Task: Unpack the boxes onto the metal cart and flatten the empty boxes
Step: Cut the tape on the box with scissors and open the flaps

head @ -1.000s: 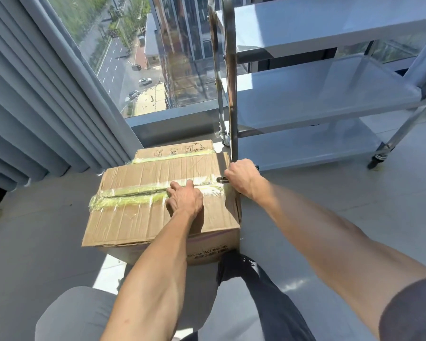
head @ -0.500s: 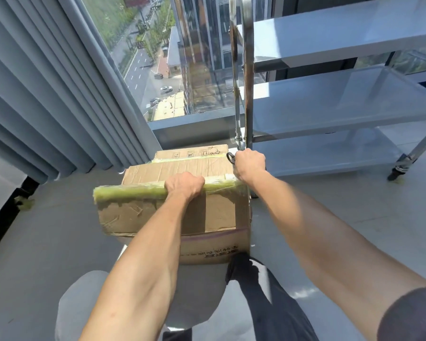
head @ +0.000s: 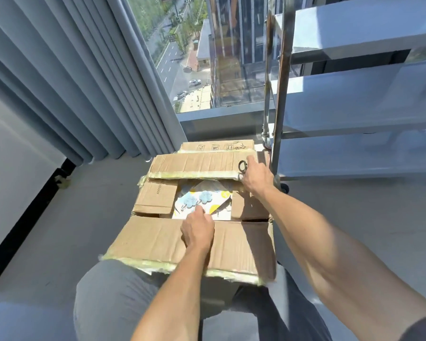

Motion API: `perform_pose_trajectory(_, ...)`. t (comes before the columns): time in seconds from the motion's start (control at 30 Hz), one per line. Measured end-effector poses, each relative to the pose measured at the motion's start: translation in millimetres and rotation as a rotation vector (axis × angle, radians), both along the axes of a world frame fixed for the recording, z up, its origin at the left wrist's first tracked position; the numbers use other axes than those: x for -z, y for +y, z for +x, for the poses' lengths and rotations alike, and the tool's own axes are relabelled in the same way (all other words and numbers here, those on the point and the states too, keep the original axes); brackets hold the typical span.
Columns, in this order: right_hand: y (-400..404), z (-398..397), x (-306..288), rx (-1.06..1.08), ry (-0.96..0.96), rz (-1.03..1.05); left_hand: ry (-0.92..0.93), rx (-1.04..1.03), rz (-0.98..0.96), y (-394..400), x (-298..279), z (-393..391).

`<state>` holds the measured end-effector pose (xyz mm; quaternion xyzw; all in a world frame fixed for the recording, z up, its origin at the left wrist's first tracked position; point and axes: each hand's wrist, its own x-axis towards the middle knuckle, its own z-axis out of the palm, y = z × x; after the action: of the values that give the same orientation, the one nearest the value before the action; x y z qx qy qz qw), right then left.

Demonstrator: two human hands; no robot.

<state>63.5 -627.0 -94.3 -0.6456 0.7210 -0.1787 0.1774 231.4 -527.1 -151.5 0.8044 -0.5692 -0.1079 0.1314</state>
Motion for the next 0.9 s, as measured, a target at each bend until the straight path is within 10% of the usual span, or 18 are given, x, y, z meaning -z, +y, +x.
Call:
perform_pose_trajectory(0.3, 11, 7, 17, 0.473, -0.428, 0.019, 0.207, -0.076, -0.189, -11, 3, -21)
perform_pose_trajectory(0.6, -3, 15, 17, 0.814, -1.032, 0.077, 1.242, -0.122, 0.292, -57, -18, -55)
perform_pose_trajectory(0.77, 1, 9, 14, 0.814, -0.940, 0.008, 1.197, -0.132, 0.243, -68, -13, -55)
perform_pose_trajectory(0.9, 2, 10, 20, 0.669, -0.339, -0.057, 1.067, -0.098, 0.195, -74, -10, -43)
